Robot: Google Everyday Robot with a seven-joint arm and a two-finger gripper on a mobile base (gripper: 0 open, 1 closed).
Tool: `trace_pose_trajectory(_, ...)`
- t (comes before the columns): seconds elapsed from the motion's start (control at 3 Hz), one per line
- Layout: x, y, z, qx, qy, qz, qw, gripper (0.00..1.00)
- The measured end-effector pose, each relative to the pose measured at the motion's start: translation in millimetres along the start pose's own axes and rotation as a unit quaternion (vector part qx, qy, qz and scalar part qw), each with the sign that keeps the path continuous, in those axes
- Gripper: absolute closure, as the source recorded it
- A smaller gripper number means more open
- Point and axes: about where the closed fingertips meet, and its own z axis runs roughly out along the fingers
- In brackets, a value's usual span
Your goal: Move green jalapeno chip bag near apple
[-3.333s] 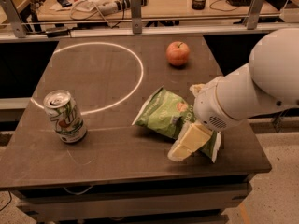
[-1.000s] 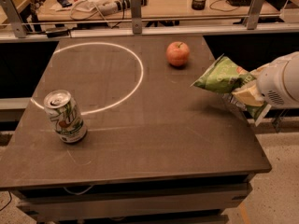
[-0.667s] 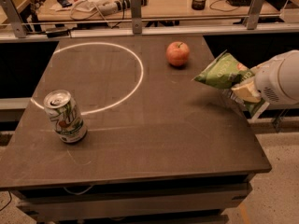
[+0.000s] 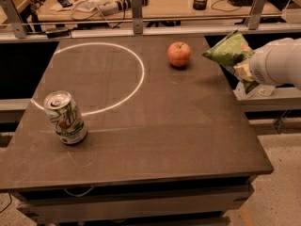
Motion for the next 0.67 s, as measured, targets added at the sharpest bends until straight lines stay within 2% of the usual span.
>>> trace_pose_trajectory(0.33,-15,-17,27,0.017,-0.02,0.058,0.998,1.0)
trace_pose_trajectory(0.67,-37,-22,51,0.008,-0.045,0.125,0.9911,1.0)
